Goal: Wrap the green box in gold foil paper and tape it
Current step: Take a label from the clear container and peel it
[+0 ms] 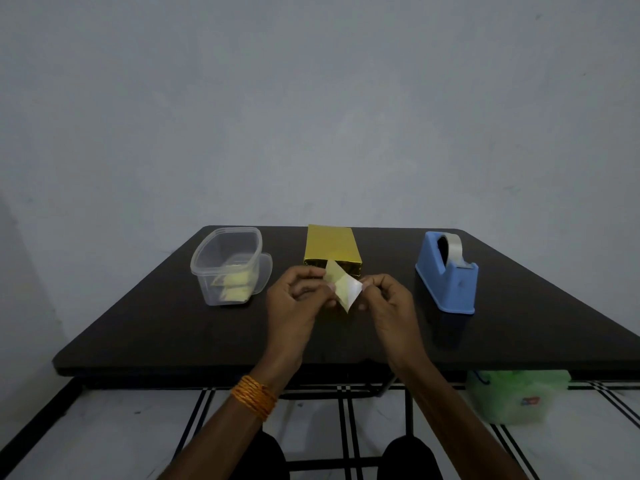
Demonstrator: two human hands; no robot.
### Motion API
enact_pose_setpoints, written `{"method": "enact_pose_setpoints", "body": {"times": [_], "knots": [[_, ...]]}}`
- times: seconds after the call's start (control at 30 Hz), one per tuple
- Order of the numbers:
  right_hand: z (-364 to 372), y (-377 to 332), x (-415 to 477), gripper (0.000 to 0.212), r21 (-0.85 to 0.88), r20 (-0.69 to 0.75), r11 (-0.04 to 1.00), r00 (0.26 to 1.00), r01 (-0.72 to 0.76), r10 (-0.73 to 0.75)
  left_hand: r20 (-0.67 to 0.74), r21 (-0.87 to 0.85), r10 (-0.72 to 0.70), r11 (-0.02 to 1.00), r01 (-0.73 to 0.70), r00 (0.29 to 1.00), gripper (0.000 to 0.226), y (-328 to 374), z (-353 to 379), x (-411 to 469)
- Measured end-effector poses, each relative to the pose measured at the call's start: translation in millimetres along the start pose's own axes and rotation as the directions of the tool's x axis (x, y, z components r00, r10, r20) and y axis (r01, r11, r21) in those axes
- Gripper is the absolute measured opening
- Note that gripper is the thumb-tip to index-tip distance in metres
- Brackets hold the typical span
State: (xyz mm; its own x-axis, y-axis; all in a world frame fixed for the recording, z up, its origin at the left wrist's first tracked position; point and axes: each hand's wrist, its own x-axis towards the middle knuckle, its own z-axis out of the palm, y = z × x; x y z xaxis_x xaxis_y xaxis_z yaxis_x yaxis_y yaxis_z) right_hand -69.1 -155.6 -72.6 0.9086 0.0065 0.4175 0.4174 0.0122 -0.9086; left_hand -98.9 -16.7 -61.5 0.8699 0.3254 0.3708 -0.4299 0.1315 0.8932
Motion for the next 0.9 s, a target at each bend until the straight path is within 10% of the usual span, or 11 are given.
{"method": "enact_pose_setpoints", "body": {"times": [0.33, 0.9], "knots": [[6.1, -1.7, 21.9, 0.015, -0.026, -0.136, 0.995, 0.987, -0.095, 0.090, -0.218, 0.261, -0.014, 0.962, 0.072, 0.976, 0.019, -3.8, -59.9, 21.8], [0.7, -3.9, 32.4, 0.010, 0.027, -0.169, 0.999, 0.985, -0.029, 0.033, -0.107, 0.902, 0.209, 0.432, 0.006, 0.972, 0.008, -0.3, -86.0, 16.5]]}}
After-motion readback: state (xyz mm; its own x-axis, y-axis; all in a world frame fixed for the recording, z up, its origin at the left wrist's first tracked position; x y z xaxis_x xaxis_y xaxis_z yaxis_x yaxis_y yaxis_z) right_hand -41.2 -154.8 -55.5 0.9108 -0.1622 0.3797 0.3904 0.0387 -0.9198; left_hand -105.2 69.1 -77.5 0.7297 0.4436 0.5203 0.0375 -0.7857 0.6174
